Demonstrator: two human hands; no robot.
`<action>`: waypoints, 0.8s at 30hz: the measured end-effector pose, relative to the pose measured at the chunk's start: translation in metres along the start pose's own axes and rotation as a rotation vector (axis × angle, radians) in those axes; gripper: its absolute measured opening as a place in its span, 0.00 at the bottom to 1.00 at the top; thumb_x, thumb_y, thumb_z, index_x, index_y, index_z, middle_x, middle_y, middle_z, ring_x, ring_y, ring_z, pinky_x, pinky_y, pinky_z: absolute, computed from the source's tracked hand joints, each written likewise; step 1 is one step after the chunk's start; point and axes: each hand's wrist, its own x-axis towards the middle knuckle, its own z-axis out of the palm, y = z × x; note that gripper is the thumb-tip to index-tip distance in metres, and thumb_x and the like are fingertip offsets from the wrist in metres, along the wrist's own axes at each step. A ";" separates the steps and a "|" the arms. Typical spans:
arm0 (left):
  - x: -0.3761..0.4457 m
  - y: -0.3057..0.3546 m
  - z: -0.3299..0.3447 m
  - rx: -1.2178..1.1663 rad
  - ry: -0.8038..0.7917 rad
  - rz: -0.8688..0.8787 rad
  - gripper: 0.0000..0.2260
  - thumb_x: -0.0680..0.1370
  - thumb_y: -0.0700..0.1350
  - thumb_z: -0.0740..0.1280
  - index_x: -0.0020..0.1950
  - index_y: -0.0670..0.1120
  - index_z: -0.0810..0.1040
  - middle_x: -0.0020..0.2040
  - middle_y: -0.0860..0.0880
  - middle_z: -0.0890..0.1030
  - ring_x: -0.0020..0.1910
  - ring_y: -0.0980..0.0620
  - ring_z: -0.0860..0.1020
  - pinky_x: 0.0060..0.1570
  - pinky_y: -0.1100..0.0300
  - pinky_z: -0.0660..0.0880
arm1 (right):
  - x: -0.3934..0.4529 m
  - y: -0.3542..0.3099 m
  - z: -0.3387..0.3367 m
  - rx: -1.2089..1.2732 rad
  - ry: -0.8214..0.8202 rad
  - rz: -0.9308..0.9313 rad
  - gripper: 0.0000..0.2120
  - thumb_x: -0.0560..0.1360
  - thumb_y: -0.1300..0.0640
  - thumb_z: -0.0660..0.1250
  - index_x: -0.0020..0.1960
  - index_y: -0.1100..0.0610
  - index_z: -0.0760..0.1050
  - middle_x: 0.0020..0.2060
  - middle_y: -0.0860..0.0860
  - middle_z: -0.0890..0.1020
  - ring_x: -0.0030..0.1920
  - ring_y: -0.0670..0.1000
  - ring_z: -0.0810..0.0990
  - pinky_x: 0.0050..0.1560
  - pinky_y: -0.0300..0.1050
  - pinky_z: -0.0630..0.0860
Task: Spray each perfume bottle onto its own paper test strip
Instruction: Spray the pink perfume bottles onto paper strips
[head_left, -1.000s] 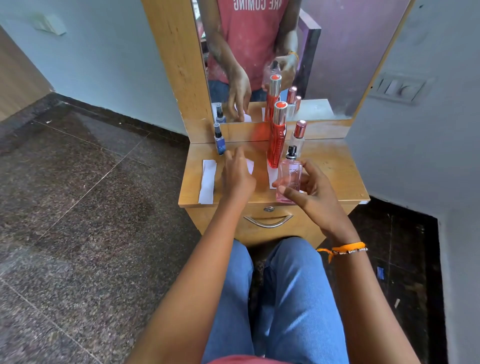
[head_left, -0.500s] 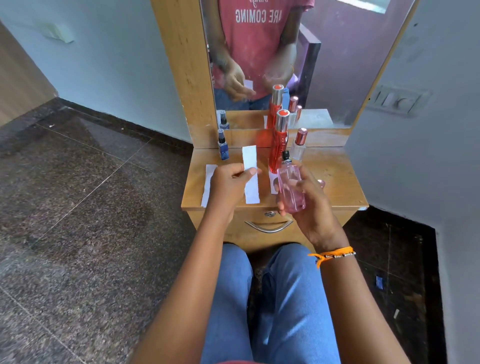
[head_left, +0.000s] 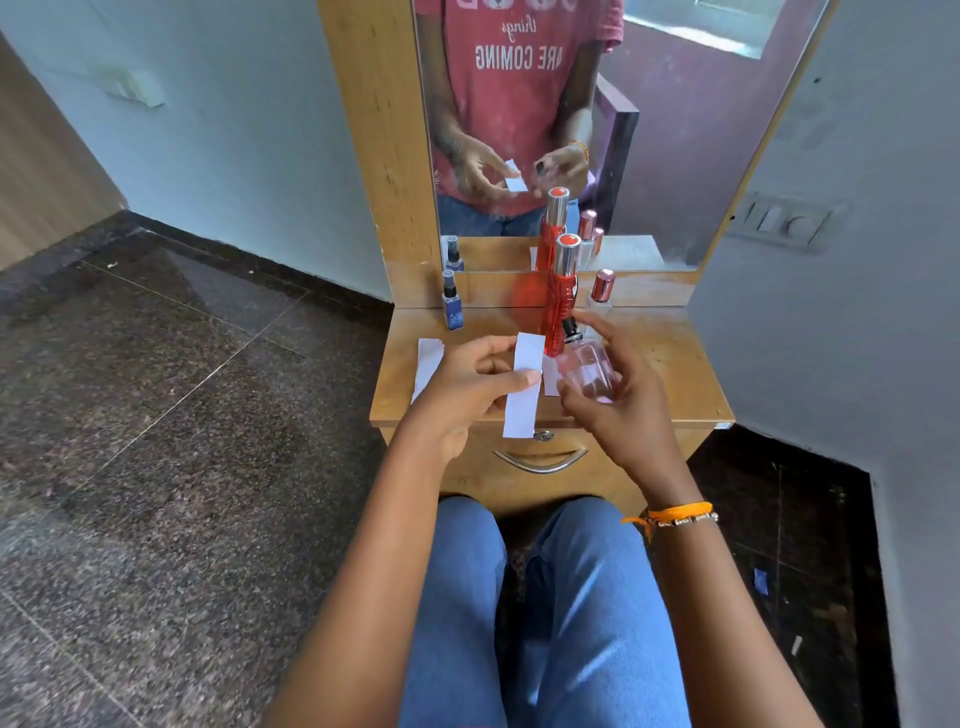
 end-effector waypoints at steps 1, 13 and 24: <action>0.000 0.000 0.000 -0.010 -0.015 0.000 0.15 0.73 0.37 0.69 0.58 0.48 0.76 0.42 0.48 0.79 0.42 0.54 0.78 0.45 0.58 0.73 | 0.000 0.002 0.000 -0.136 0.016 -0.048 0.32 0.70 0.66 0.71 0.65 0.39 0.68 0.53 0.47 0.80 0.50 0.47 0.81 0.55 0.63 0.76; 0.000 -0.006 0.011 0.002 -0.087 0.003 0.18 0.74 0.37 0.69 0.62 0.49 0.74 0.43 0.44 0.77 0.46 0.51 0.77 0.48 0.57 0.72 | 0.002 0.005 0.004 -0.649 0.016 -0.180 0.31 0.71 0.63 0.69 0.68 0.43 0.65 0.50 0.49 0.71 0.41 0.49 0.73 0.40 0.51 0.76; 0.001 -0.010 0.013 0.000 -0.079 0.000 0.20 0.74 0.37 0.69 0.64 0.48 0.73 0.46 0.43 0.79 0.46 0.52 0.79 0.48 0.58 0.74 | 0.002 0.004 0.005 -0.682 0.002 -0.157 0.31 0.71 0.65 0.68 0.68 0.45 0.65 0.55 0.51 0.74 0.45 0.54 0.78 0.44 0.54 0.77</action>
